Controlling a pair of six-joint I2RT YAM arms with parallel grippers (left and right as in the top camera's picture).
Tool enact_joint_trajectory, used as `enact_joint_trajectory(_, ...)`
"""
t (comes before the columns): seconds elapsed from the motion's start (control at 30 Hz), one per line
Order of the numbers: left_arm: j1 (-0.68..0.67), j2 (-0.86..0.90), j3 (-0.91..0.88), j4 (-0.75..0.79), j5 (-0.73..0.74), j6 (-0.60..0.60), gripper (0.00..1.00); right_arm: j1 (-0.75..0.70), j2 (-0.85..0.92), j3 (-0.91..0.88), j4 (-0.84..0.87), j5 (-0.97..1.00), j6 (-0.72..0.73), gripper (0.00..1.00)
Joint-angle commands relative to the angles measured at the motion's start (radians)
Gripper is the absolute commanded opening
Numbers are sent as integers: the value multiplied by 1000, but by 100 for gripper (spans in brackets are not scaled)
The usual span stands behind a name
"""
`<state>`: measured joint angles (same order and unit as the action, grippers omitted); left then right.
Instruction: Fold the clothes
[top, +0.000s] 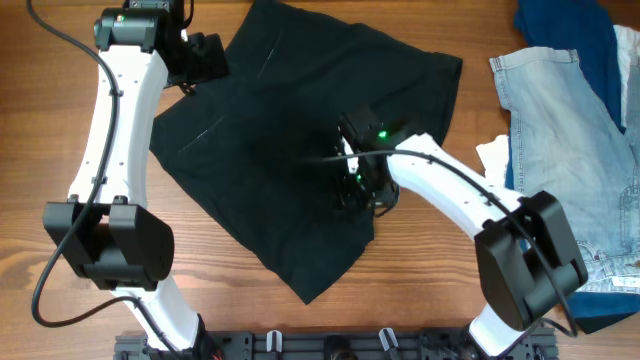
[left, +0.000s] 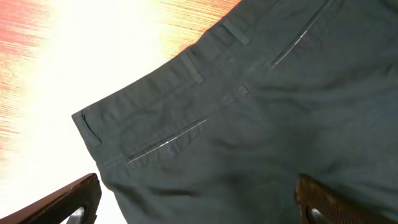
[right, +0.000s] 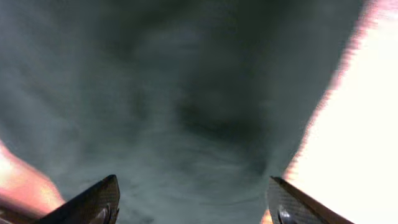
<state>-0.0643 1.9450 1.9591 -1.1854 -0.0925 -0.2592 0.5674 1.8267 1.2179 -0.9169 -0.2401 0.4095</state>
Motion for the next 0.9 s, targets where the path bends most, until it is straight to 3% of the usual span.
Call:
enact_joint_trajectory(0.0,2,6,1,-1,-13,17,100,-6,-13,-69,54,146,91,74)
enact_joint_trajectory(0.17,2,6,1,-2,-13,16,100,-16,-12,-117,131,148,87,70)
enact_joint_trajectory(0.3,2,6,1,-1,-13,17,100,-32,-2,-117,147,135,60,58)
enact_joint_trajectory(0.37,2,6,1,-1,-13,17,100,-39,5,-117,151,128,58,48)
enact_joint_trajectory(0.5,2,6,1,-3,-13,17,100,-51,6,-117,154,127,58,7)
enact_joint_trajectory(0.73,2,6,1,-11,-12,16,100,-135,3,-116,153,71,47,4)
enact_joint_trajectory(0.87,1,6,1,-22,-1,16,100,-253,-21,-94,118,28,-43,4)
